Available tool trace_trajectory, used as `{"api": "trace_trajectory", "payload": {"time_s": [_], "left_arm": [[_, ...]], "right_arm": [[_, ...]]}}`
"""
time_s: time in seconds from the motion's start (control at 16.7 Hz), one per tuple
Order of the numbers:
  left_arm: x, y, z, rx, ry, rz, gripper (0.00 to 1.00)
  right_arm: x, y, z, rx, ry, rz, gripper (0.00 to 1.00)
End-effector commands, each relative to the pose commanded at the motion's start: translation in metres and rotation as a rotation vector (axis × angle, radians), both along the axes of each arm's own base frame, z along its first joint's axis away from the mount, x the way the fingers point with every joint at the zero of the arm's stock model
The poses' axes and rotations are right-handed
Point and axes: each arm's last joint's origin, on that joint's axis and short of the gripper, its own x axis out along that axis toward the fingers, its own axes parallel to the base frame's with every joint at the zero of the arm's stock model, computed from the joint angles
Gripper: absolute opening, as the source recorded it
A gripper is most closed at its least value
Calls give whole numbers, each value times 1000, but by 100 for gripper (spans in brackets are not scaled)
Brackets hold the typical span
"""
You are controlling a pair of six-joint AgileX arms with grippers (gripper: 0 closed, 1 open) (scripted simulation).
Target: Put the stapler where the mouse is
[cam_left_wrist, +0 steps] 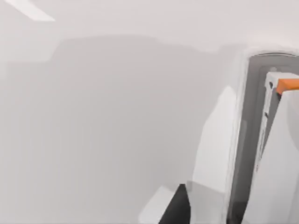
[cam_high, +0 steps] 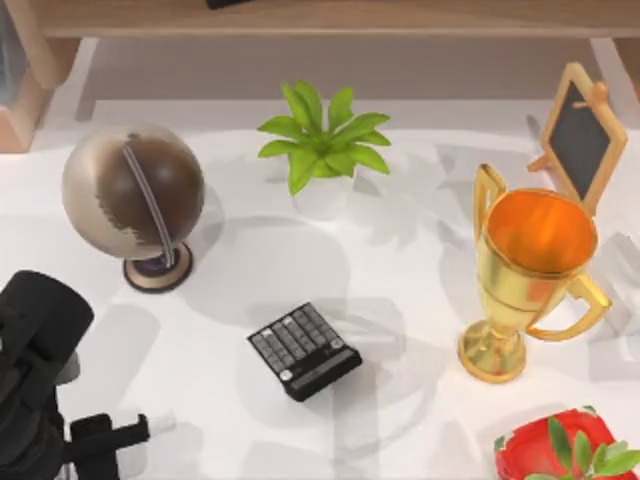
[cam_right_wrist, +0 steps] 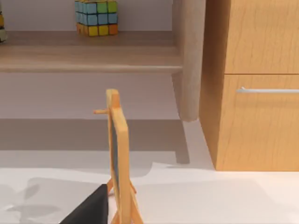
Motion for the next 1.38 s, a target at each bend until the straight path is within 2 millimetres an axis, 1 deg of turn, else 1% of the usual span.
{"api": "trace_trajectory", "payload": {"time_s": [0.24,0.3,0.84,0.96,1.2,1.38], "left_arm": [[0,0,0,0,0,0,2],[0,0,0,0,0,0,0],[0,0,1,0,-1,-1,0],[1,0,7,0,0,-1,0],[0,0,27,1,2,-1,0],[0,0,30,0,-1,-1,0]], "right_arm": [[0,0,0,0,0,0,100],[0,0,0,0,0,0,100],[0,0,0,0,0,0,100],[0,0,0,0,0,0,100],[0,0,0,0,0,0,100],[0,0,0,0,0,0,100]]}}
